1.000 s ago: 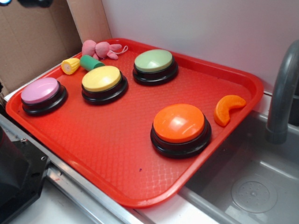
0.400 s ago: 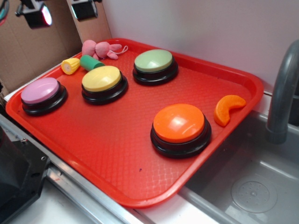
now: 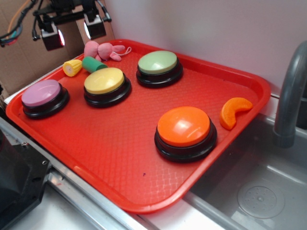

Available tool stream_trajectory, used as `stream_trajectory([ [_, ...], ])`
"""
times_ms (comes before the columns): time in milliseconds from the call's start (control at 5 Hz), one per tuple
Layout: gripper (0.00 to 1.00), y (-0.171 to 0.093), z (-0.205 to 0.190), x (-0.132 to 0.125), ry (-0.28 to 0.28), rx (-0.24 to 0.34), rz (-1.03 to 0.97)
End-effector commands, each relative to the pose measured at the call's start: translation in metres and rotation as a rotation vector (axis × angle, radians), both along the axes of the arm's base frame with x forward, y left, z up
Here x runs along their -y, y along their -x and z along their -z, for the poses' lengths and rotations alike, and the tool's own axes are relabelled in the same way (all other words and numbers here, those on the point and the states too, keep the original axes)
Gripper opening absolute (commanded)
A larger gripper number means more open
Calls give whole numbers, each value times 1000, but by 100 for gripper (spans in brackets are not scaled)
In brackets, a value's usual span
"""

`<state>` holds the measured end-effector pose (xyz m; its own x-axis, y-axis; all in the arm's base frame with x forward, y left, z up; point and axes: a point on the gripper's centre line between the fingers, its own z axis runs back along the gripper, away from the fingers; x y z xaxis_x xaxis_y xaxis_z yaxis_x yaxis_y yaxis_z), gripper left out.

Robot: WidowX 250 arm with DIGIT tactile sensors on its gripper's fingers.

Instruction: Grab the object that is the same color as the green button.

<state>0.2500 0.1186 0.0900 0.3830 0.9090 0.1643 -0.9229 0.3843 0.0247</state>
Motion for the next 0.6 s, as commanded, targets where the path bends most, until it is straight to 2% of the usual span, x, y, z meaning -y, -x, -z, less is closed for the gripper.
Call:
stream_trajectory([
  [0, 100, -20, 25, -33, -70, 53, -124],
  [200, 100, -30, 39, -37, -63, 39, -105],
  [400, 100, -33, 53, -41, -53, 58, -111],
])
